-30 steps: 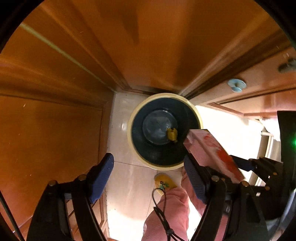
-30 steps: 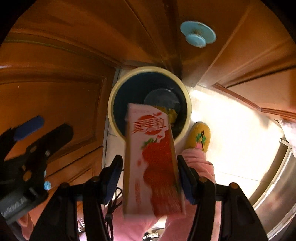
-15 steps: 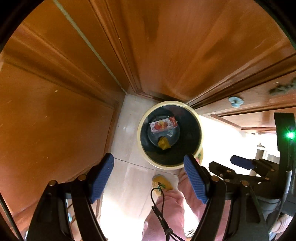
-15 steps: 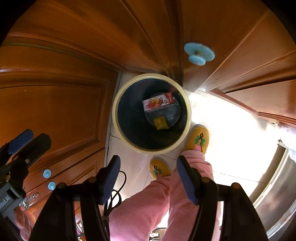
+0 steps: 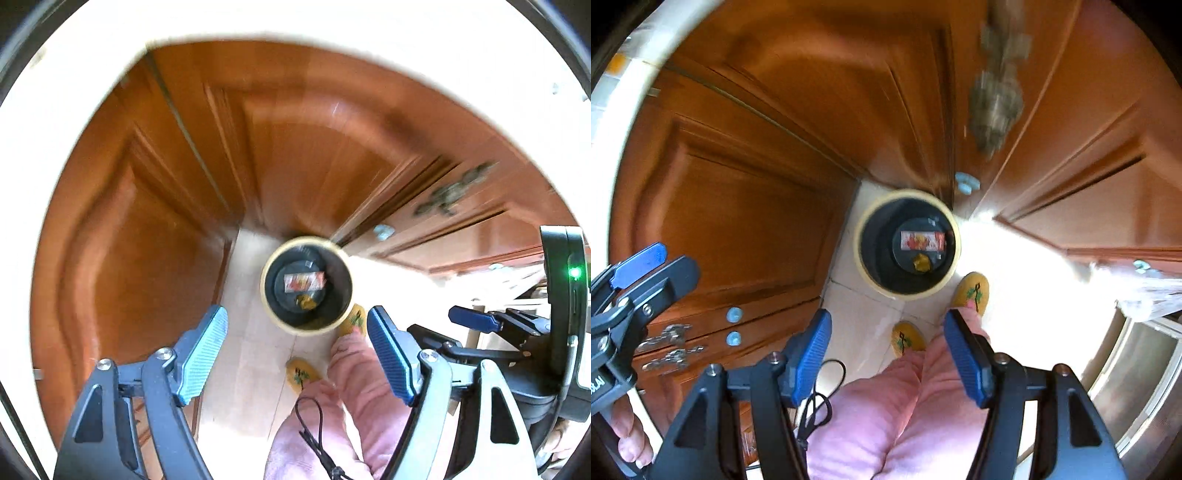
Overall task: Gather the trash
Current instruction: 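Raise both grippers back toward the counter trash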
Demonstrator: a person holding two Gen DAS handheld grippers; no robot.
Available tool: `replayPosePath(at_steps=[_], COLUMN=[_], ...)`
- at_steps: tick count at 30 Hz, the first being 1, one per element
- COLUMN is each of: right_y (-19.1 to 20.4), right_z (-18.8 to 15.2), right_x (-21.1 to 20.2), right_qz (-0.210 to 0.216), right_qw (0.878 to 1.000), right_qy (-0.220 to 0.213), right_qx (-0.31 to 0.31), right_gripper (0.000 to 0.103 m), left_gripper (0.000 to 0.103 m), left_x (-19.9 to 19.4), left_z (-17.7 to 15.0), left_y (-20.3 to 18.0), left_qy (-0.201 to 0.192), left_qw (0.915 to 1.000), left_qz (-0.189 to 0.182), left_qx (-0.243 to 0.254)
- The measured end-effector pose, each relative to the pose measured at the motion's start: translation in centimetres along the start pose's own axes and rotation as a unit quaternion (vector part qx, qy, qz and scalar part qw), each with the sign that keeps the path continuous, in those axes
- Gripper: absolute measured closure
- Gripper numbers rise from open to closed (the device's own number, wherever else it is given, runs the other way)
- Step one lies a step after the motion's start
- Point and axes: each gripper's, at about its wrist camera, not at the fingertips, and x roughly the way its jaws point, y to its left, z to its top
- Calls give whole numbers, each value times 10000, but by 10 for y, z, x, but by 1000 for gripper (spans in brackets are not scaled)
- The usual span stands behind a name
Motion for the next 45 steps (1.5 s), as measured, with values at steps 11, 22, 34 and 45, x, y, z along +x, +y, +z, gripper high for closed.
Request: replayPosePath(at_steps=[11, 22, 34, 45], right_y=[33, 44, 32, 16], right_z=[-9, 2, 85, 241], right_x=[-155, -245, -261, -219], right_qz=[-290, -509, -336, 175], right_qw=[9769, 9341, 9336, 9581], right_qy=[-2086, -3492, -3502, -2811], right_qx=[-355, -540, -675, -524], right_gripper=[39, 39, 39, 39], left_gripper=[27, 27, 16, 15], left_x=[-134, -207, -190, -124], left_z=[24, 60, 138, 267], left_y=[-9, -28, -42, -23], left_qy=[-1595, -3021, -2804, -2455], left_qw=[9869, 9524, 9593, 9669], left_qz=[-115, -189, 174, 652], left_qx=[231, 376, 290, -227])
